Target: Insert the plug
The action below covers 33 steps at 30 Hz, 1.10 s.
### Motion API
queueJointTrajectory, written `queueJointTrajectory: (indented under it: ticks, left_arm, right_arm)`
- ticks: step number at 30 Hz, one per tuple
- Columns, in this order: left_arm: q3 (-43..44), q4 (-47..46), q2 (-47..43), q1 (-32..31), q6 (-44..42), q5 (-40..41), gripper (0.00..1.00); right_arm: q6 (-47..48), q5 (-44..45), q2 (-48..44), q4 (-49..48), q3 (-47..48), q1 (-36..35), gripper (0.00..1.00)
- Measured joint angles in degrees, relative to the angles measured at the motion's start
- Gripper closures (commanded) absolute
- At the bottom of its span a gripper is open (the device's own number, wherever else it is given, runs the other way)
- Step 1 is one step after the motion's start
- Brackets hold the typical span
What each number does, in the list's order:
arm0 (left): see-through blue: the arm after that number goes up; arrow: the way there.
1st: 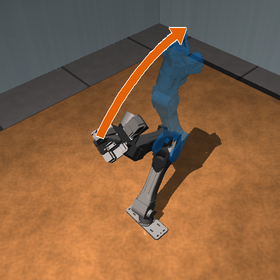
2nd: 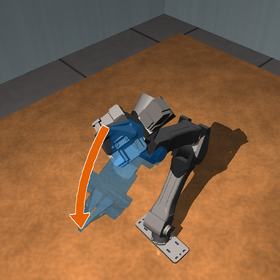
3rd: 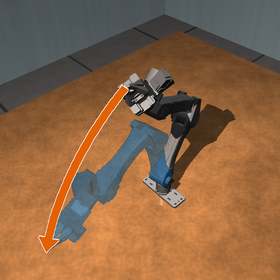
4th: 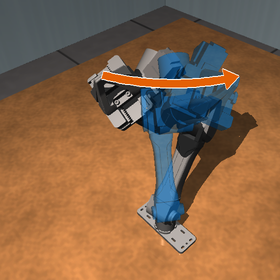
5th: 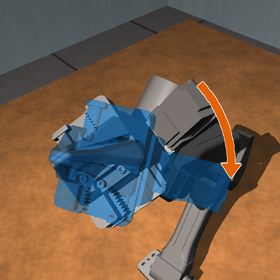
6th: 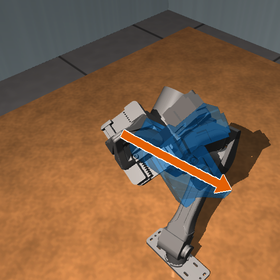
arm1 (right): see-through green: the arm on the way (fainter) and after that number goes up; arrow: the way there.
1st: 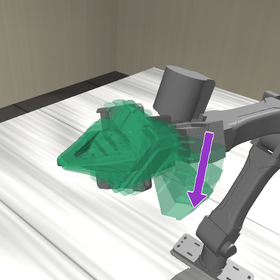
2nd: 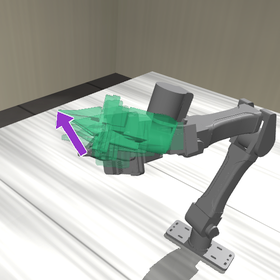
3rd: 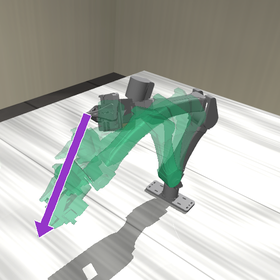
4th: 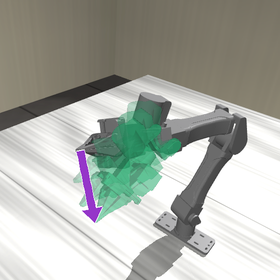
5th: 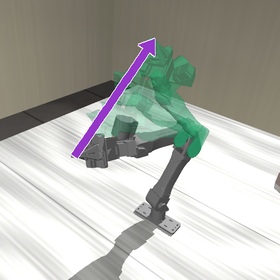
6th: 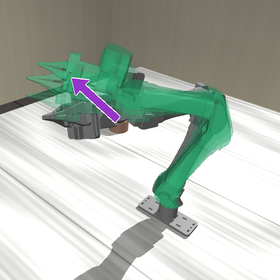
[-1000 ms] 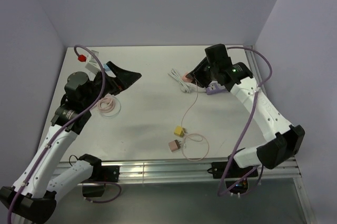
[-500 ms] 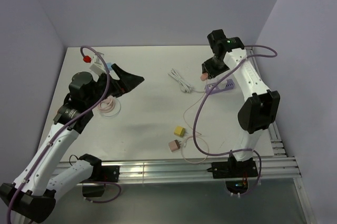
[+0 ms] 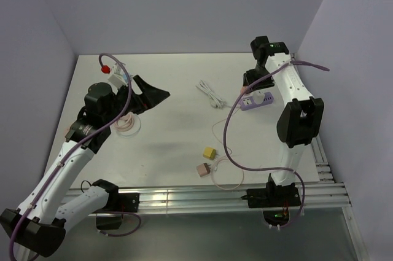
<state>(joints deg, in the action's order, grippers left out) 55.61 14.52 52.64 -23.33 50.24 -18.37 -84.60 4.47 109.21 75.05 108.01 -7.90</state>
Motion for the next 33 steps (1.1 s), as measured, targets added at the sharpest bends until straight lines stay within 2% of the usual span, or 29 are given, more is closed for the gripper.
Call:
queueJointTrajectory:
  ticks: [4, 12, 33]
  left_arm:
    - [0.00, 0.09, 0.50, 0.00, -0.02, -0.39, 0.00]
    - [0.00, 0.92, 0.61, 0.00, -0.26, -0.37, 0.00]
    - [-0.11, 0.26, 3.02, 0.00, -0.26, -1.18, 0.01]
  right_arm:
    - [-1.53, -0.07, 1.33, 0.46, -1.51, 0.17, 1.00]
    - [-0.87, 0.39, 8.39, 0.66, 1.88, 0.17, 1.00]
    - [-0.81, 3.15, 9.29, -1.14, 0.17, 1.05, 1.00]
